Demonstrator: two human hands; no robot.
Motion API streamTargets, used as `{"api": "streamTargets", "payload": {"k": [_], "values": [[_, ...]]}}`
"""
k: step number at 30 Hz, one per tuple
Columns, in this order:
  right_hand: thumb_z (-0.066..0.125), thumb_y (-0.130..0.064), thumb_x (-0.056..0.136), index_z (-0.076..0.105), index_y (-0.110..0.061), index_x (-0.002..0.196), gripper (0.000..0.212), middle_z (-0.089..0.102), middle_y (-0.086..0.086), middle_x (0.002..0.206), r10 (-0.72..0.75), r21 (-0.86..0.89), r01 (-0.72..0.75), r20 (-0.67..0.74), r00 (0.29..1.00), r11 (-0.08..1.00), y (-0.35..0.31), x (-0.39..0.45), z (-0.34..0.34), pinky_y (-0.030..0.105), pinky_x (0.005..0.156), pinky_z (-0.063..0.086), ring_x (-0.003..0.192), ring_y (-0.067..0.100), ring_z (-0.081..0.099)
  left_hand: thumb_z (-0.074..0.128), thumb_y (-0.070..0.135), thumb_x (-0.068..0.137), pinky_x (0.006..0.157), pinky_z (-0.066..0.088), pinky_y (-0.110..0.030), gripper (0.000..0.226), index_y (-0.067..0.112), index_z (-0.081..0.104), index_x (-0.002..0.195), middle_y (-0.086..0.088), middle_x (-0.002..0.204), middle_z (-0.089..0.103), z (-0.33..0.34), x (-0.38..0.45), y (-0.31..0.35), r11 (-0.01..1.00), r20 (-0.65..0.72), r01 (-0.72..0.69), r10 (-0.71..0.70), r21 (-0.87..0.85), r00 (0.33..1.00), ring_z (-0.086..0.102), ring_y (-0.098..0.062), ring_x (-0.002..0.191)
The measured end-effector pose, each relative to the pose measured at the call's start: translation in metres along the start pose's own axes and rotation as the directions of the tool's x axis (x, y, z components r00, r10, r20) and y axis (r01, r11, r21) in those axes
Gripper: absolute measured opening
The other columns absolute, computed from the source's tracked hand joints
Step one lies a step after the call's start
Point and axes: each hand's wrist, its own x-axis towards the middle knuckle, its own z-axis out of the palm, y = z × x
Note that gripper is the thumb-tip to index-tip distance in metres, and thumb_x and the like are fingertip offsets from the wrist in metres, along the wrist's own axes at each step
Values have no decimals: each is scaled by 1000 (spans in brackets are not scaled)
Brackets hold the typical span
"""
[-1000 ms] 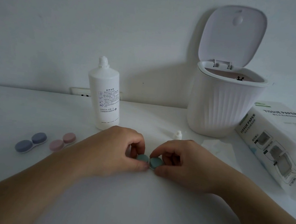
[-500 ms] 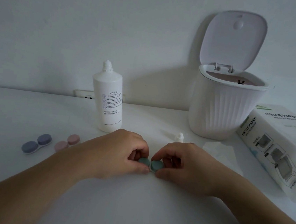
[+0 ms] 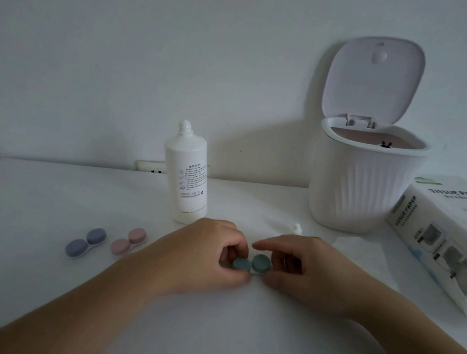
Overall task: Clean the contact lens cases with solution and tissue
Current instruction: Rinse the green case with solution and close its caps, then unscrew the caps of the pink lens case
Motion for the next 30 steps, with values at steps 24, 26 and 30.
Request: {"api": "streamTargets", "payload": {"k": [24, 26, 30], "values": [[66, -34, 89, 69, -45, 103, 18, 56, -30, 66, 58, 72, -53, -62, 996, 996, 14, 7, 3, 11, 61, 42, 61, -4, 51, 68, 36, 92, 83, 57, -41, 19, 21, 72, 103, 2, 101, 68, 3, 58, 5, 909, -163, 344, -312, 234, 936, 66, -20, 92], [66, -34, 89, 69, -43, 104, 18, 55, -31, 65, 56, 70, -51, -65, 996, 996, 13, 7, 4, 11, 60, 41, 61, -4, 51, 69, 37, 91, 82, 56, -40, 21, 18, 72, 100, 0, 98, 68, 2, 61, 5, 903, -147, 354, -327, 242, 934, 65, -22, 91], [67, -32, 88, 71, -39, 105, 19, 54, -30, 61, 39, 61, -35, -59, 998, 998, 11, 6, 3, 9, 62, 42, 59, -4, 50, 71, 40, 90, 79, 53, -35, 20, 24, 59, 88, -2, 101, 69, -5, 52, 10, 908, -143, 343, -317, 239, 938, 64, -24, 95]]}}
